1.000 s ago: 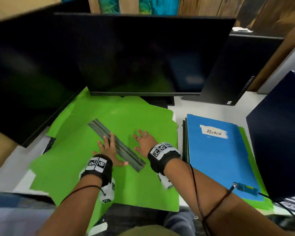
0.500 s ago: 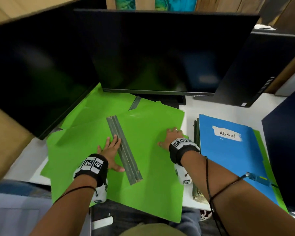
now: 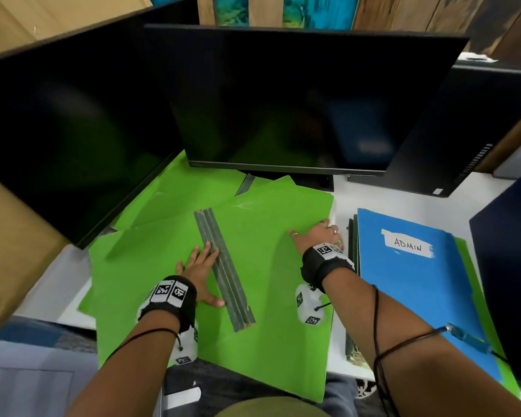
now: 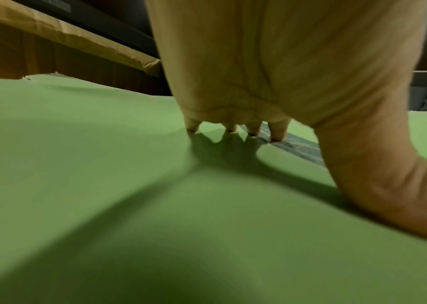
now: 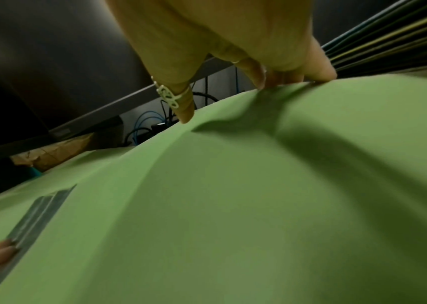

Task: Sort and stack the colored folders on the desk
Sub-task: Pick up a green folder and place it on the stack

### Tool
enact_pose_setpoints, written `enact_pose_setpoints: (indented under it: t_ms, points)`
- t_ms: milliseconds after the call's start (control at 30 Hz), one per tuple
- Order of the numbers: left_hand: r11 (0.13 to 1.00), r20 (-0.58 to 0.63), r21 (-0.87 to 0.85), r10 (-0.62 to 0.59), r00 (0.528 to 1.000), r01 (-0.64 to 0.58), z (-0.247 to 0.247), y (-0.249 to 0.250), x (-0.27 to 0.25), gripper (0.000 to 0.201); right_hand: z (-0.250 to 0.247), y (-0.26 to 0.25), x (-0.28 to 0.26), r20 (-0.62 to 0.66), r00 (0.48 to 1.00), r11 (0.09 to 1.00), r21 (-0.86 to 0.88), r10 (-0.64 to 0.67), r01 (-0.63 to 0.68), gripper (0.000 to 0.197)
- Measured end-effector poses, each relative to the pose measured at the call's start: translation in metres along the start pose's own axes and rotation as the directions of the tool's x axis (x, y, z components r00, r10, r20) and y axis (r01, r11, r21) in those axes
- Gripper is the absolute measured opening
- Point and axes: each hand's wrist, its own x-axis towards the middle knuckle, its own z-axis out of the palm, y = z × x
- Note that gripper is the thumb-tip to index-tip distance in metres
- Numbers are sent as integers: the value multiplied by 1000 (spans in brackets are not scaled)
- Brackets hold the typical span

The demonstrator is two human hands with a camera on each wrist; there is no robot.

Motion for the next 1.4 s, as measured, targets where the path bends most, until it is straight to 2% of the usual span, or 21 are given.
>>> enact_pose_setpoints:
  t_ms: [200,333,433,567,633,667,733,767,800,833,867,900,933,967,1033,1067,1100,1133,1200,1267,1400]
  points:
    - [1000,-19,18,-10,1000,11,-1,1,2,132,-7,4,-14,-162,987,983,178,-20,49,72]
    - [1000,-27,24,-16,999,17,-4,3,0,132,-27,4,-28,-173,983,922,366,-67,127,66]
    - [999,-5,45,-21,1000,21,-5,6,-3,131,-49,0,-48,-163,974,915,347,-157,206,56]
    - [997,-46,76,-18,999,21,-4,8,4,130,-69,-17,-77,-220,913,888,242,-342,391,37]
    - [997,-73,80,-4,997,10,-3,9,7,130,-76,-27,-90,-167,873,818,306,-458,488,34]
    - [998,-98,68,5,995,1,-3,12,6,129,-81,-32,-98,-102,857,766,404,-506,500,35]
    - [998,-161,-41,40,986,-48,2,6,17,122,-88,-42,-117,122,795,654,649,-595,389,36]
    - [981,-198,-180,35,980,-72,0,5,17,116,-90,-46,-126,266,725,616,741,-636,269,37]
    - [908,-231,-400,34,972,-127,0,-8,21,106,-89,-49,-134,402,635,612,778,-660,143,42]
    - [773,-278,-608,8,961,-182,-6,-18,17,87,-85,-50,-138,504,548,635,770,-667,65,50]
    - [582,-288,-787,-50,956,-207,-13,-27,9,67,-79,-50,-140,571,489,671,740,-659,40,57]
    - [348,-285,-910,-128,950,-226,-24,-32,-3,56,-70,-50,-140,606,474,706,707,-639,49,61]
    - [169,-263,-958,-184,947,-233,-41,-31,-19,56,-60,-48,-138,616,493,740,667,-614,88,62]
    - [75,-292,-956,-229,929,-282,-60,-30,-38,61,-49,-47,-136,611,535,776,613,-583,145,61]
    - [12,-400,-911,-277,874,-413,-89,-36,-70,74,-24,-43,-130,599,622,853,460,-504,248,62]
    - [-38,-444,-884,-249,861,-467,-102,-36,-85,72,-13,-39,-124,592,661,885,369,-460,285,64]
    - [-17,-476,-872,-206,855,-489,-112,-38,-93,60,0,-36,-118,592,693,912,286,-410,294,67]
    - [65,-488,-873,-175,855,-484,-113,-44,-94,48,12,-32,-112,597,719,934,224,-357,277,70]
    - [345,-476,-851,-183,860,-397,-112,-53,-87,74,31,-26,-104,594,754,959,188,-281,210,73]
    - [503,-455,-805,-180,872,-316,-102,-64,-76,91,43,-25,-99,601,763,966,229,-236,119,74]
    - [525,-445,-803,-214,870,-281,-95,-78,-61,92,51,-27,-90,604,774,960,281,-189,15,82]
